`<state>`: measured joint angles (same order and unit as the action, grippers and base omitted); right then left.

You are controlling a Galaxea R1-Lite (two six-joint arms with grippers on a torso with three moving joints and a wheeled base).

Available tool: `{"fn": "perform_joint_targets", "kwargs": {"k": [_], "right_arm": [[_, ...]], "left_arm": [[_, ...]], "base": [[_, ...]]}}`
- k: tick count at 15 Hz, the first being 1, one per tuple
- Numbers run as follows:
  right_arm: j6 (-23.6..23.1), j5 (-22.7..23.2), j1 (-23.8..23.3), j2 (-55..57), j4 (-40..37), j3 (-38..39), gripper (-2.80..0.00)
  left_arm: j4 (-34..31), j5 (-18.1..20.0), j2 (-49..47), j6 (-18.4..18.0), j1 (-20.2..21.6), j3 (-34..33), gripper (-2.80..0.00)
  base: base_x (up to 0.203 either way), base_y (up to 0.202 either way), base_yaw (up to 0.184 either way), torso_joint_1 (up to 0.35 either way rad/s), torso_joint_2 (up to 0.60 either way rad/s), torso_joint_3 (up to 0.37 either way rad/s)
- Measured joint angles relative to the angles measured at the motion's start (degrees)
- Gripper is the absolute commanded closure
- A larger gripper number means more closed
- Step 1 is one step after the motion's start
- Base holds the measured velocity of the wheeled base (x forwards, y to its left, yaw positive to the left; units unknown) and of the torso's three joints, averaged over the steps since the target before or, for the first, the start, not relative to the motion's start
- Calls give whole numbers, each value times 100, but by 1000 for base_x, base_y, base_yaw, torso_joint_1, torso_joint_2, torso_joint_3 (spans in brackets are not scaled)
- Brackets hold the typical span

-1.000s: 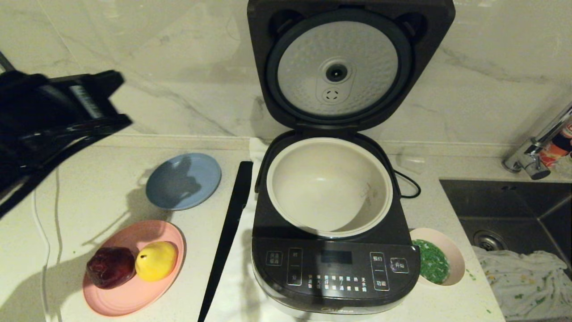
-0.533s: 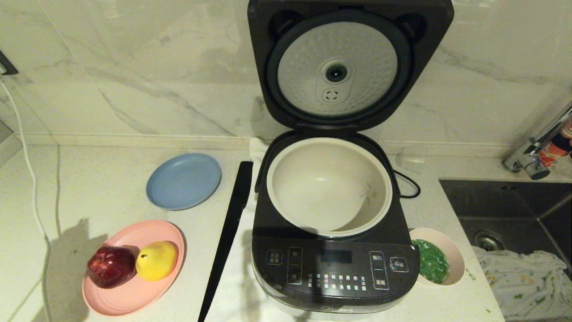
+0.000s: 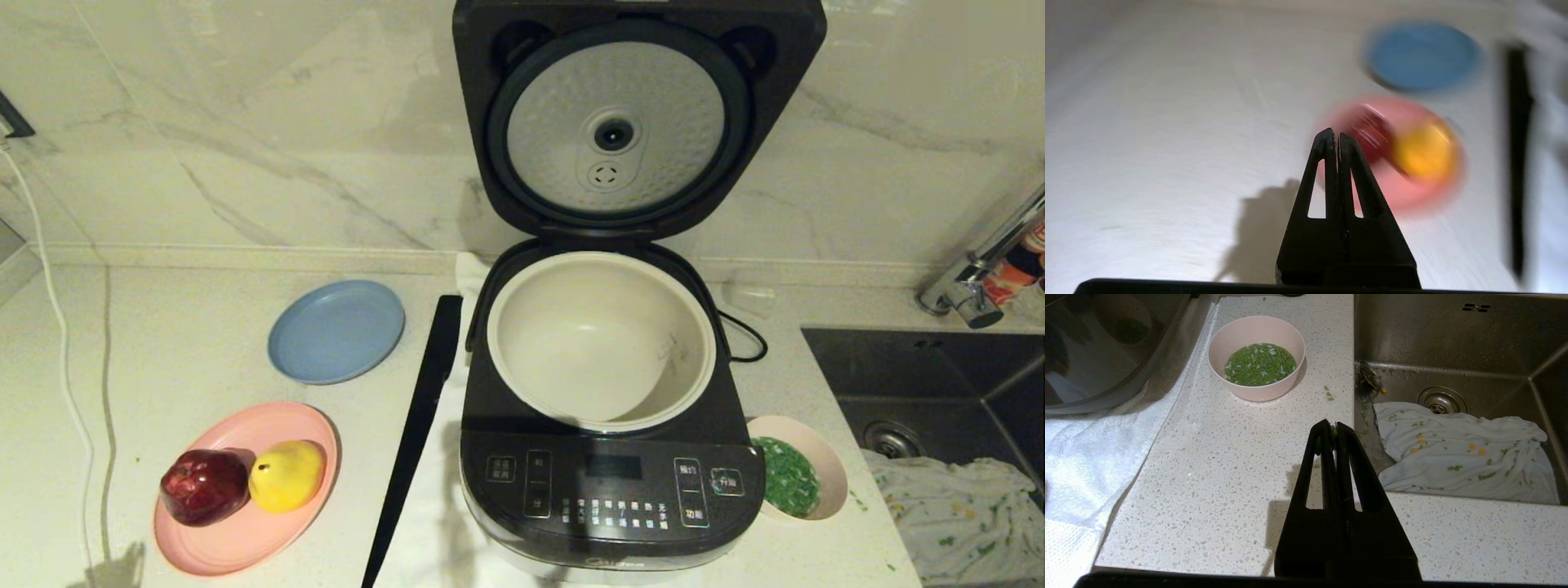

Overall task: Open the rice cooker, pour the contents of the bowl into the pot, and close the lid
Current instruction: Turn on the tap

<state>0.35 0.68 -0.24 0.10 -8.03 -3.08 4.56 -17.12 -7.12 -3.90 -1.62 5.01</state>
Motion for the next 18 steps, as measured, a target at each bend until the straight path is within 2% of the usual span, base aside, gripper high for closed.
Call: {"fn": "perform_joint_targets", "kwargs": {"k": [2,4,10,18], "right_arm": [[-2,0,-2,0,1,0,0],[0,-2,-3,0,2,0,0],[0,-2,-2,0,4,0,0],[-177,-12,-2,-5,150,50,0]], "left_arm": [[-658,1044,402,23,40,-174,0],[-796,1720,587,-21,57,-327,0],[-761,1791,715,132,66,-402,0],[-762,1786,717,136,66,-404,0]], "base": [[0,0,0,0,0,0],[0,0,0,0,0,0],[0,0,0,0,0,0],[0,0,0,0,0,0]]}}
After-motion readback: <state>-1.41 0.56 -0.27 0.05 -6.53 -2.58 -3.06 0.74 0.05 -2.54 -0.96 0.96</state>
